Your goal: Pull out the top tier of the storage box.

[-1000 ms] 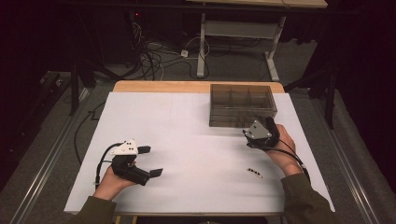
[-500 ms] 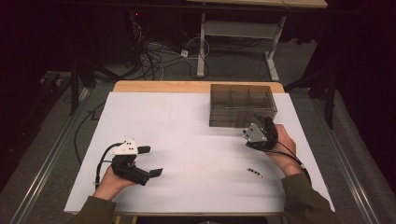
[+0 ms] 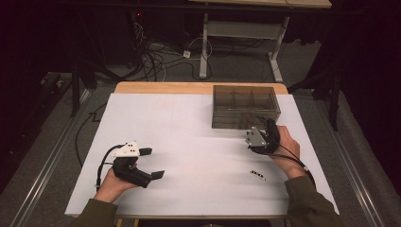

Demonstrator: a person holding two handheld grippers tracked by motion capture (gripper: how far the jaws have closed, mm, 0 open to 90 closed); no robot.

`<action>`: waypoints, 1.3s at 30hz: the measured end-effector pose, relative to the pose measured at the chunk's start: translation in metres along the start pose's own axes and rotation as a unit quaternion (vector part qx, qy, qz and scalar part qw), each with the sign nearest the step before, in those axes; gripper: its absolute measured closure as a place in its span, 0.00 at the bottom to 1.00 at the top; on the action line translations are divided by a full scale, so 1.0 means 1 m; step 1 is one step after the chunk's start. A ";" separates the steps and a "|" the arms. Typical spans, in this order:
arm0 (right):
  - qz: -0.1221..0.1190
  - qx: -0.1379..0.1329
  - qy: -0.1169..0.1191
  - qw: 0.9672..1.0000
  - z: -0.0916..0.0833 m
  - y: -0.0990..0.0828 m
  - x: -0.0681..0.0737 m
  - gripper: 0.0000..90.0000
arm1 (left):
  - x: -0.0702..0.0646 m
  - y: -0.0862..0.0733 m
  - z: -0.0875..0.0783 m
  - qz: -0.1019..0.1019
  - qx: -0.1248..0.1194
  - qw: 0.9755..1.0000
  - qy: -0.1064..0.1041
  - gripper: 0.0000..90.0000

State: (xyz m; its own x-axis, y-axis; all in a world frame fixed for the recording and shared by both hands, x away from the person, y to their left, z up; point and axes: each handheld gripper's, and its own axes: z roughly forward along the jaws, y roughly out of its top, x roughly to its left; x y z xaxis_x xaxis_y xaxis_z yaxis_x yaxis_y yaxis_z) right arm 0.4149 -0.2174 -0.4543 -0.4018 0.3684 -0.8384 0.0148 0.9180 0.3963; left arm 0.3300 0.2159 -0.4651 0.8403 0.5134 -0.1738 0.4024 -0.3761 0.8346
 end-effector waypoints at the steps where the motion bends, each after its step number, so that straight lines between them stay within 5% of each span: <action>1: -0.004 -0.001 0.000 1.000 0.000 0.000 0.000 0.35 | 0.000 0.000 0.000 0.000 0.000 1.000 0.000 0.00; 20: -0.055 0.006 -0.029 0.998 0.001 0.003 0.006 0.36 | 0.000 0.000 0.000 0.000 0.000 1.000 0.000 0.00; 39: -0.121 0.012 -0.060 0.991 0.007 0.009 0.013 0.46 | 0.000 0.000 0.000 -0.001 -0.001 1.000 0.000 0.00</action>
State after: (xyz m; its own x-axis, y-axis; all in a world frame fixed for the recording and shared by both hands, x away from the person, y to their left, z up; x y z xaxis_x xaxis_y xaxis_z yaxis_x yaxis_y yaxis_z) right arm 0.4166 -0.2031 -0.4639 -0.2844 0.1502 -0.9469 -0.0467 0.9843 0.1702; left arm 0.3303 0.2164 -0.4650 0.8397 0.5139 -0.1753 0.4031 -0.3738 0.8353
